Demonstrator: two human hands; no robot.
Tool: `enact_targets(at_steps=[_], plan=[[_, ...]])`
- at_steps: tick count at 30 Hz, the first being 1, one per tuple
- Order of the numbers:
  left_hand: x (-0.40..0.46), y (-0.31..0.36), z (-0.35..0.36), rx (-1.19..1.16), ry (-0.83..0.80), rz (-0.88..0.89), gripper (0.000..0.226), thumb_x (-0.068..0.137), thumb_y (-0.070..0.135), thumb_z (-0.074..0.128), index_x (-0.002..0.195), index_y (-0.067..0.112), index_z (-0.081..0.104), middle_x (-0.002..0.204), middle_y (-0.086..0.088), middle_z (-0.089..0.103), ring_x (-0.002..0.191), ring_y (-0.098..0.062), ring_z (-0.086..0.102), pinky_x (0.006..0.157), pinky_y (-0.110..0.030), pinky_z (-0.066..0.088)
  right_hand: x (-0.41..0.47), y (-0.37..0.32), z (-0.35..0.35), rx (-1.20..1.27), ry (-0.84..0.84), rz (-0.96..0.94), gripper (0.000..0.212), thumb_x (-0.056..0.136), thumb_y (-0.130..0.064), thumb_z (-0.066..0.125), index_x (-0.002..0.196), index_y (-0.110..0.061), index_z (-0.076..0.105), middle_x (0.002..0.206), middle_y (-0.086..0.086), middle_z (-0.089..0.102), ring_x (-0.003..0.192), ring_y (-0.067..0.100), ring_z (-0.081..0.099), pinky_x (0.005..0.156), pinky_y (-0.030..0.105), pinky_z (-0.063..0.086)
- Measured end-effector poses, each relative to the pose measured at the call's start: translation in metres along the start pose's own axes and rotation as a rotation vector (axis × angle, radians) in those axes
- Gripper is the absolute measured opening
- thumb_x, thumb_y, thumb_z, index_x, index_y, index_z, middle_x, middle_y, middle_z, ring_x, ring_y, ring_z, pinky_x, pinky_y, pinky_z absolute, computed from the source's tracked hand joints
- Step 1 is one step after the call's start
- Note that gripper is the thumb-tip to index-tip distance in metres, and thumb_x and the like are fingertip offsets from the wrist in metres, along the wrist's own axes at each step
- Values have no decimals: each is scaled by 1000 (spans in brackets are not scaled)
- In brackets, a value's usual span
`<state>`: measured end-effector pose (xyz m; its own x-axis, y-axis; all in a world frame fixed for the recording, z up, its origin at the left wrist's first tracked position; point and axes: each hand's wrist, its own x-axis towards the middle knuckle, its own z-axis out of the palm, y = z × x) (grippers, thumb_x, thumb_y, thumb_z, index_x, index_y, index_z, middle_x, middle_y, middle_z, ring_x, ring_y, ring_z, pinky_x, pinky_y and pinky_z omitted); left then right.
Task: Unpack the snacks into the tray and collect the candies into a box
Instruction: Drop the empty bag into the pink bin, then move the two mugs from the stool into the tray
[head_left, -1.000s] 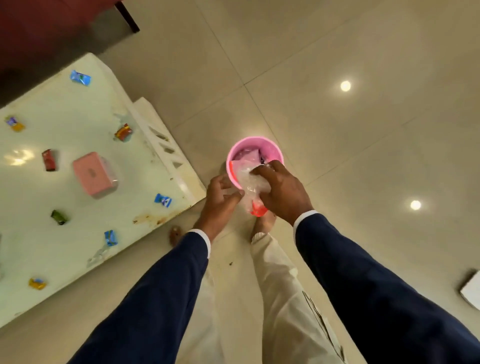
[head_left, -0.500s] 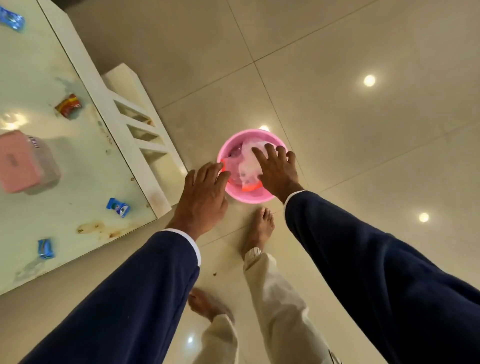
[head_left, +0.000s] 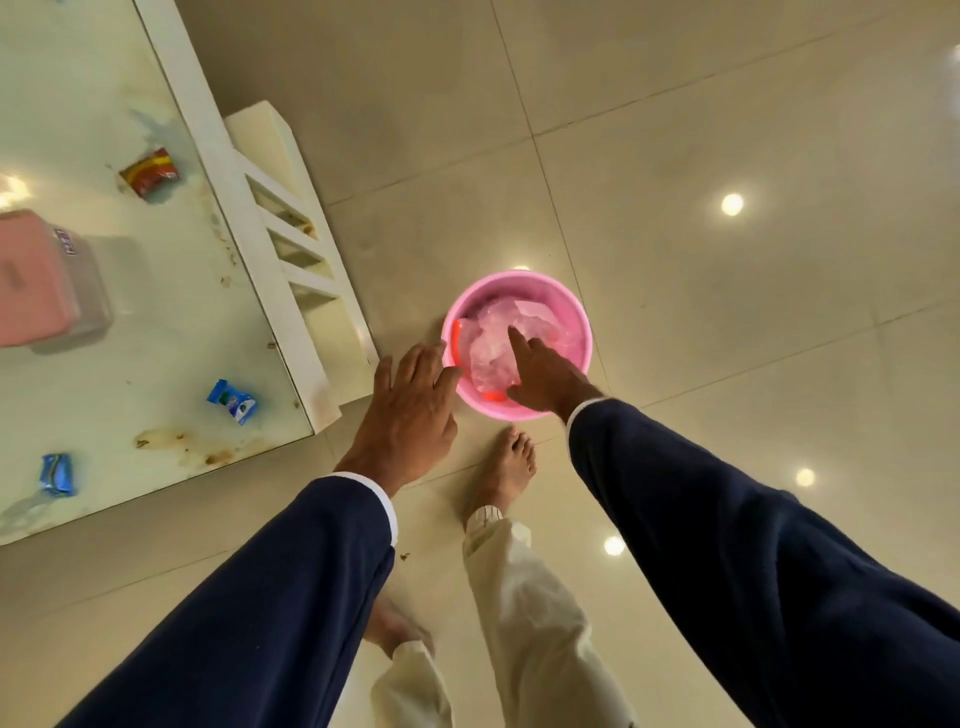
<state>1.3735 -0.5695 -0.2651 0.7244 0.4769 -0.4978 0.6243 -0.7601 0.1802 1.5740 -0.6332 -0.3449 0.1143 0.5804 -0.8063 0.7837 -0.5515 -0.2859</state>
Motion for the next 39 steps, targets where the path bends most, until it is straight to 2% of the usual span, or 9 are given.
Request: enact_targets(at_steps=[3,7,12,16,22,26,29,35,39], plan=[[-21,-7,-23,-56,66,-43,56,80,24,69,133,13,52,153,-19,43,143,-38,38,112,-62,33,-49,-23,-13,-132,240,-82,81,87,-48,68,150,-11,32,144,20,47,124,40,54,101,52,48],[-74,-16,-75,-17,92,-105,83,86,42,59,157,13,29,167,-21,9,155,-38,10,121,-61,16,-117,-73,-32,-244,412,-274,91,84,-53,71,154,-11,33,157,21,37,142,42,40,115,64,29],[-175,-41,-157,21,160,-219,89,90,52,53,161,12,16,168,-21,-6,156,-38,-4,121,-62,11,-207,-180,-79,-312,532,-437,86,91,-63,52,157,-13,28,165,16,24,151,37,26,119,65,21],[-264,-67,-209,30,245,-332,88,93,57,48,161,11,15,168,-21,-5,155,-38,-5,121,-63,8,-276,-271,-110,-331,554,-555,84,94,-66,36,158,-14,25,166,14,21,153,35,22,119,64,21],[-408,-118,-248,69,391,-521,83,99,60,31,161,11,10,167,-21,-8,155,-39,-7,121,-63,7,-363,-391,-102,-491,642,-727,86,94,-68,39,158,-13,25,166,15,22,152,34,24,120,62,21],[-499,-149,-241,92,449,-616,83,99,61,30,161,11,8,167,-22,-11,155,-40,-7,121,-62,9,-401,-466,-75,-597,647,-822,86,95,-66,40,159,-14,19,168,14,14,155,33,16,122,62,14],[-557,-173,-229,92,474,-702,83,99,63,29,162,13,7,167,-21,-11,155,-40,-7,121,-62,10,-419,-521,-49,-648,621,-873,84,95,-65,41,159,-15,19,167,13,16,154,34,19,122,62,14],[-635,-227,-201,20,448,-845,81,100,61,34,161,13,13,168,-19,-7,155,-41,-3,120,-65,11,-428,-613,-10,-703,550,-944,80,96,-65,31,158,-17,22,167,11,20,153,34,22,120,65,13],[-664,-269,-186,-37,417,-911,80,98,62,37,161,16,16,169,-17,-3,155,-42,1,120,-65,11,-412,-667,6,-736,499,-981,77,98,-63,38,159,-18,21,167,10,18,153,34,21,121,65,9]])
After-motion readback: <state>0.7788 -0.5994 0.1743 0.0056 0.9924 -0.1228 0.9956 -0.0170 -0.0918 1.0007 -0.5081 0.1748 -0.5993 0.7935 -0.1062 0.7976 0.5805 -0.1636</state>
